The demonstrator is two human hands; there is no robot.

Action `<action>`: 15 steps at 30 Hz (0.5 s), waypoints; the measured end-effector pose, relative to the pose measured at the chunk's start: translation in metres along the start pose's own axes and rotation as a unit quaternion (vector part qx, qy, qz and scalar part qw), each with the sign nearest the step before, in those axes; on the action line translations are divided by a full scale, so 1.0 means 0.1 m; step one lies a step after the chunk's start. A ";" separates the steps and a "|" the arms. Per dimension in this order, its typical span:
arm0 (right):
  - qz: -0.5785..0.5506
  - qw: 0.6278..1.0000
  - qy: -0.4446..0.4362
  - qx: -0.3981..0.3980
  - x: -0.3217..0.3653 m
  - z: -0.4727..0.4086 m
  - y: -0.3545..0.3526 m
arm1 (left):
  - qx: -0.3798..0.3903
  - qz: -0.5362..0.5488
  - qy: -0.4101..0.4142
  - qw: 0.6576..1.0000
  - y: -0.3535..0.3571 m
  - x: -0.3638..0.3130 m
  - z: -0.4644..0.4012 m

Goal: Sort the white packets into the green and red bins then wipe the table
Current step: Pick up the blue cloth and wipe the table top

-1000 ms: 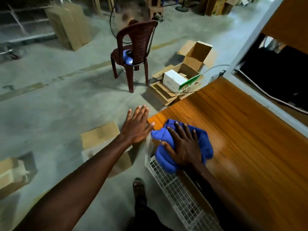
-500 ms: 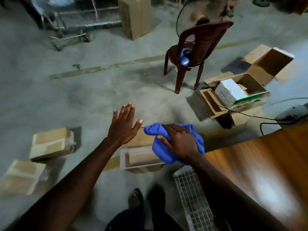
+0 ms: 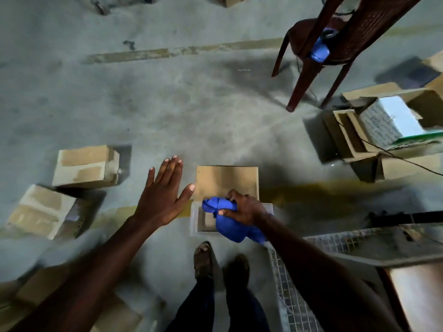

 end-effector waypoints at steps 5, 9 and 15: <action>0.013 0.998 -0.025 0.064 -0.19 -0.40 0.59 | -0.006 0.010 0.012 1.000 0.32 0.16 -0.01; 0.022 0.998 -0.042 0.037 -0.22 -0.46 0.59 | 0.004 0.029 0.019 0.999 0.49 0.15 0.00; -0.015 0.997 -0.070 0.007 -0.16 -0.26 0.31 | 0.019 0.056 0.011 0.998 0.46 0.10 0.06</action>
Point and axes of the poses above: each hand's wrist, its own z-axis away from the middle knuckle, its own y-axis out of the palm, x = y × z, the point moved 10 cm from there along -z, towards the middle knuckle, and after that the axes turned 4 degrees about z, right-handed, at the moved point
